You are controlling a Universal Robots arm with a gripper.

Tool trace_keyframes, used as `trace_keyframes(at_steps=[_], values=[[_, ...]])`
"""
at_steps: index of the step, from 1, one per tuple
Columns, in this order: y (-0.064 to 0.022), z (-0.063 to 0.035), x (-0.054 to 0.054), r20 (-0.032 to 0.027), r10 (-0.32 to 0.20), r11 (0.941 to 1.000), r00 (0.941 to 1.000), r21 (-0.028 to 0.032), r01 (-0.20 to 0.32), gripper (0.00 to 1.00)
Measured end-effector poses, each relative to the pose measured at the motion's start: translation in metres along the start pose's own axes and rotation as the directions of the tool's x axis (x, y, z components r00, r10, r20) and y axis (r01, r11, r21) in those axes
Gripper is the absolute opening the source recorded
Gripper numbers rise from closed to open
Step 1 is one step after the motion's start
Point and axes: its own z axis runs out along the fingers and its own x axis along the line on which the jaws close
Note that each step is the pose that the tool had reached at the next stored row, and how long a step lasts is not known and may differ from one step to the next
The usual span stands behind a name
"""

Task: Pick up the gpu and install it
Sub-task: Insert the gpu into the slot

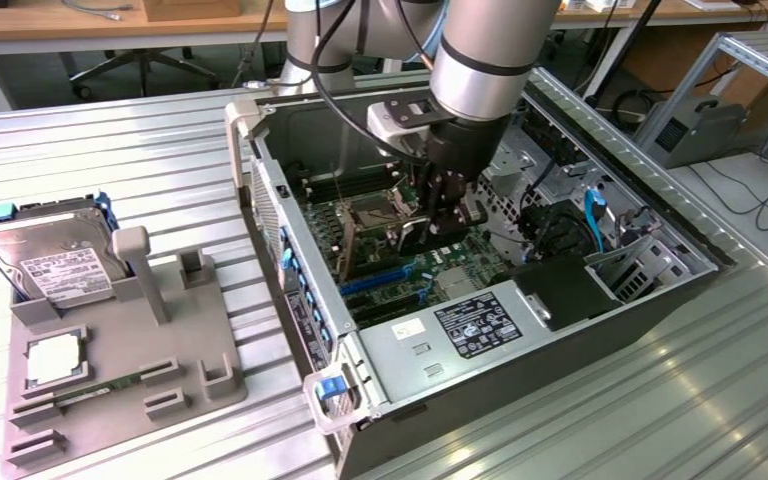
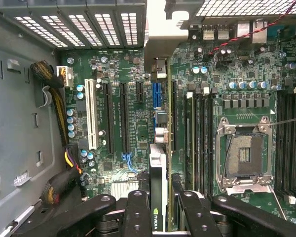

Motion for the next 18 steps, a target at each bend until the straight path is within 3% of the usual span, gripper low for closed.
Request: trace_keyframes(at_steps=[18], values=[[0.002, 0.0047, 0.0002, 0.0, 0.0, 1.0, 1.0, 0.0, 0.0, 0.27]])
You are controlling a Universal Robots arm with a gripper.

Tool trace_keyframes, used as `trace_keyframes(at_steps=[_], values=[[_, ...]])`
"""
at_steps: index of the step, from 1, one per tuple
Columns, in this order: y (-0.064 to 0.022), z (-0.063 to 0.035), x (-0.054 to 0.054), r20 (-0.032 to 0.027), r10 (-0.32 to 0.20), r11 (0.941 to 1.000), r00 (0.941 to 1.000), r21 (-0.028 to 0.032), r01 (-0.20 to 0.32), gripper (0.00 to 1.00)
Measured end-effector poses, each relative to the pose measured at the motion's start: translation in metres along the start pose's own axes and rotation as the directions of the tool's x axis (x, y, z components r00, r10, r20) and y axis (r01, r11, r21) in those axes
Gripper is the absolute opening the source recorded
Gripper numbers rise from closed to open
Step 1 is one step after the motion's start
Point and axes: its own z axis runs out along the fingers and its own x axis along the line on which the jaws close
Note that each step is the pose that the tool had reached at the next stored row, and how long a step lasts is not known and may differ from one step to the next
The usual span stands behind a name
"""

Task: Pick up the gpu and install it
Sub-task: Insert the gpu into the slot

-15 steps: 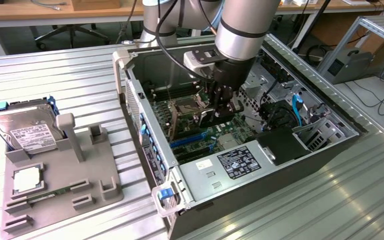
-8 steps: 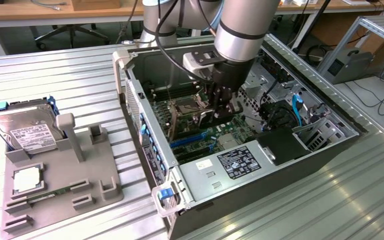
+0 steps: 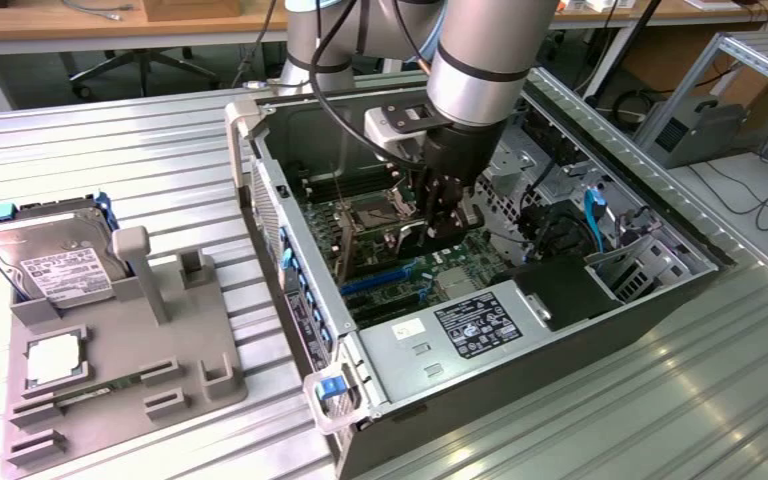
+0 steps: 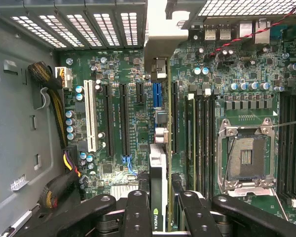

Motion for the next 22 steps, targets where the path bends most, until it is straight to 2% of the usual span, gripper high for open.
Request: trace_keyframes(at_steps=[14, 22], values=[[0.0065, 0.0, 0.0002, 0.0001, 0.0, 1.0, 1.0, 0.0003, 0.0, 0.27], [0.0096, 0.007, 0.0005, 0.0001, 0.0, 1.0, 1.0, 0.0009, 0.0, 0.27]])
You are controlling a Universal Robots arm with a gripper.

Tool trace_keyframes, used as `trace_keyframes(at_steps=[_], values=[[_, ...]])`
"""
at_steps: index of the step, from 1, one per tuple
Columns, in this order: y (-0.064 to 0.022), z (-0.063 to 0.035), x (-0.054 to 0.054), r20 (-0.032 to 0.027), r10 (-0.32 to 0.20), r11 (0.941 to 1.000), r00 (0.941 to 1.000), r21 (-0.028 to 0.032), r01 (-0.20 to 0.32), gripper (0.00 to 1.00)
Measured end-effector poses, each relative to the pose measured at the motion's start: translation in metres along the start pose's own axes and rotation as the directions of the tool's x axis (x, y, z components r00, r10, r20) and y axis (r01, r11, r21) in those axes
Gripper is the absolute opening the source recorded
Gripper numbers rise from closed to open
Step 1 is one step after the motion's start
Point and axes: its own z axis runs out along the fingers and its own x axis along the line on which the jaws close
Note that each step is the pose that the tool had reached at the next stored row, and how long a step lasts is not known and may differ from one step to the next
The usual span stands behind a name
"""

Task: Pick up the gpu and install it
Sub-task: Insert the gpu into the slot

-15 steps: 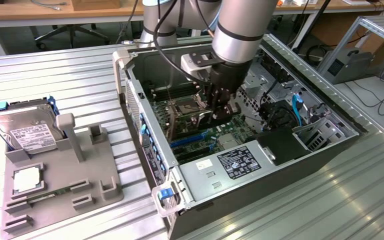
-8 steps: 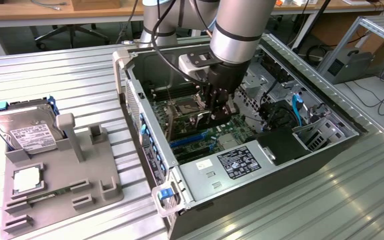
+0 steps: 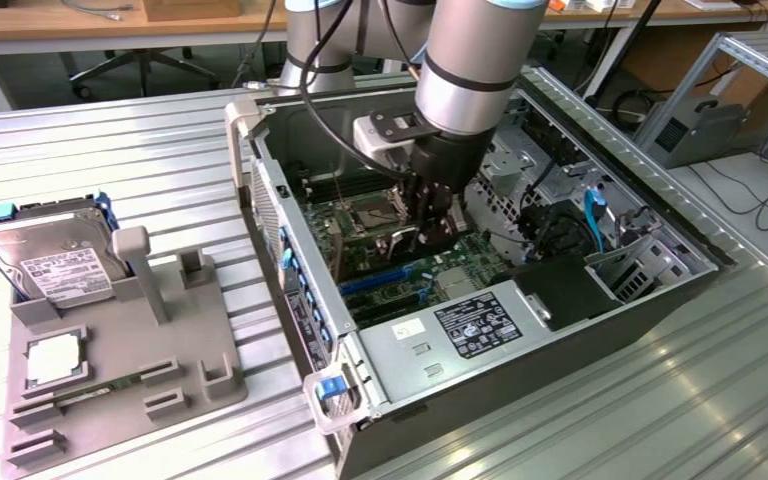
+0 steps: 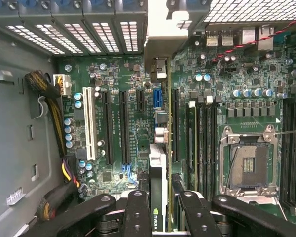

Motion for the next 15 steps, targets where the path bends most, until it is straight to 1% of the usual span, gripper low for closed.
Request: trace_keyframes(at_steps=[6, 15], values=[[0.0028, 0.0004, 0.0001, 0.0001, 0.0, 1.0, 1.0, 0.0002, 0.0, 0.27], [0.0042, 0.0009, 0.0025, -0.0001, 0.0, 1.0, 1.0, 0.0001, 0.0, 0.27]])
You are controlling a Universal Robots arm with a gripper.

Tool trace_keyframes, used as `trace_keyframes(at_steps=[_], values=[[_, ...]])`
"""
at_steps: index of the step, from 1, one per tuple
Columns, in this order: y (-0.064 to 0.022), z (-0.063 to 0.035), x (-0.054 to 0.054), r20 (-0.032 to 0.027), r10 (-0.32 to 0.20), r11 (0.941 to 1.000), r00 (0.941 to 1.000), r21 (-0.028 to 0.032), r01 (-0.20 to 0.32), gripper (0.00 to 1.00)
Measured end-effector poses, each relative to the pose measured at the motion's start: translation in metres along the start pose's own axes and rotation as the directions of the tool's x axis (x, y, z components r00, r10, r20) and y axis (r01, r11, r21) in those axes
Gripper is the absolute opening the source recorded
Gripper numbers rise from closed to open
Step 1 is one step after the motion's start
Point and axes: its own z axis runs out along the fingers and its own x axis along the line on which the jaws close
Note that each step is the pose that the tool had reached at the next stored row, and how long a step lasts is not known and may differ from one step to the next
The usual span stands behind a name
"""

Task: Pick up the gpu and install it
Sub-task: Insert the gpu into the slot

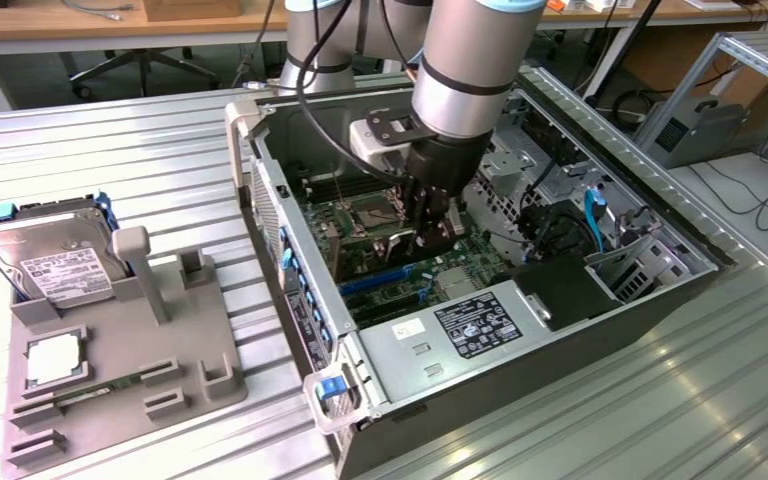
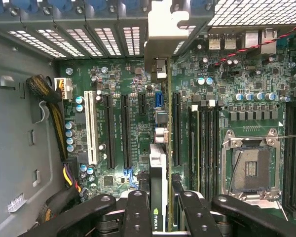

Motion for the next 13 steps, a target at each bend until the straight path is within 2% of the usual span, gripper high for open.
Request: trace_keyframes(at_steps=[13], values=[[0.0038, -0.0001, 0.0006, 0.0001, 0.0, 1.0, 1.0, 0.0011, 0.0, 0.27]])
